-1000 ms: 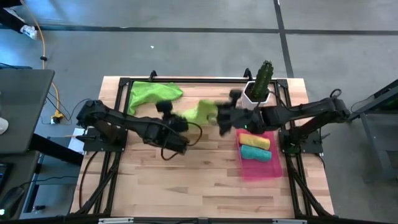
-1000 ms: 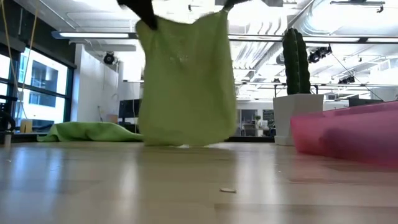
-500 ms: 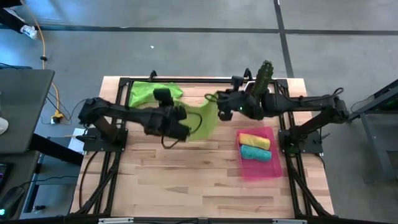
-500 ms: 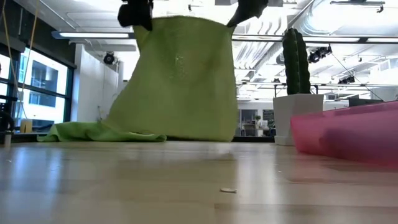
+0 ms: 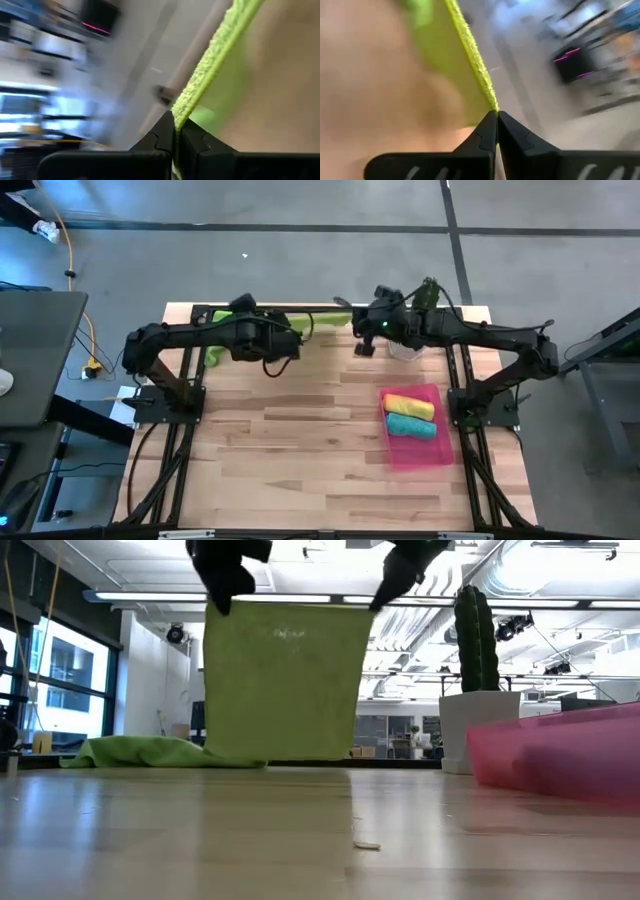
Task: Roll microfiber towels into tight, uniform cylinder then place into a basket
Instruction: Fold the bottom light green microfiber towel
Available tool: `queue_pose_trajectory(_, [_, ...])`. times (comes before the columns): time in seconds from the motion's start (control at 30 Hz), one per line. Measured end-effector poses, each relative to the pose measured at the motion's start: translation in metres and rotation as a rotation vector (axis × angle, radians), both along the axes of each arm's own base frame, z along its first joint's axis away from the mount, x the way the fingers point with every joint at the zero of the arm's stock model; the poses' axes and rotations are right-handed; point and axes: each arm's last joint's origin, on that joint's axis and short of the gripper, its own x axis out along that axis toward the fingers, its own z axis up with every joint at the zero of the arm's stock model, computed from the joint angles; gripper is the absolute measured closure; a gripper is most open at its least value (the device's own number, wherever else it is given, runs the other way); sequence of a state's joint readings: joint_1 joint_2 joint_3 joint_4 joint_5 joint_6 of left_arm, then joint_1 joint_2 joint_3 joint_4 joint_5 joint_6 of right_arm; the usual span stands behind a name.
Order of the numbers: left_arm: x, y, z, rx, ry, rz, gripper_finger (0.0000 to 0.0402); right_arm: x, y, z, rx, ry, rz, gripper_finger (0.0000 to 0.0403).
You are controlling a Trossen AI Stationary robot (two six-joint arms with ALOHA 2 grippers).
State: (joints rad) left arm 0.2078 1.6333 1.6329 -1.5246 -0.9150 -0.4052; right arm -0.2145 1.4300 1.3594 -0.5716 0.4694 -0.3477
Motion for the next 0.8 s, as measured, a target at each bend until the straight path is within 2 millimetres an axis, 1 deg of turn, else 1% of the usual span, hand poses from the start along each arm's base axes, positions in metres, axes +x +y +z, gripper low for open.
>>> queue_pose_trajectory(0.1, [0.009, -0.022, -0.018, -0.18, -0.061, -0.057, 0.0401, 0.004, 0.018, -0.018, 0.157, 0.066, 0.031, 0.0403])
queue_pose_trajectory(0.2, [0.02, -0.059, -0.05, -0.325, -0.1, -0.145, 0.0401, 0.012, 0.045, -0.038, 0.233, 0.179, 0.05, 0.0403])
queue_pose_trajectory(0.3, [0.023, -0.098, -0.076, -0.403, -0.138, -0.236, 0.0401, 0.019, 0.077, -0.06, 0.296, 0.282, 0.085, 0.0403])
queue_pose_trajectory(0.37, [0.021, -0.123, -0.089, -0.44, -0.165, -0.279, 0.0401, 0.023, 0.099, -0.073, 0.324, 0.342, 0.11, 0.0403])
queue_pose_trajectory(0.47, [0.016, -0.156, -0.104, -0.506, -0.217, -0.323, 0.0401, 0.027, 0.131, -0.092, 0.379, 0.41, 0.151, 0.0403])
queue_pose_trajectory(0.57, [0.006, -0.183, -0.115, -0.572, -0.24, -0.347, 0.0401, 0.033, 0.159, -0.106, 0.441, 0.437, 0.24, 0.0403])
queue_pose_trajectory(0.7, [-0.001, -0.209, -0.126, -0.663, -0.284, -0.397, 0.0401, 0.042, 0.189, -0.119, 0.498, 0.401, 0.35, 0.0403])
queue_pose_trajectory(0.8, [0.0, -0.222, -0.133, -0.759, -0.286, -0.529, 0.0401, 0.044, 0.204, -0.128, 0.531, 0.405, 0.377, 0.0403])
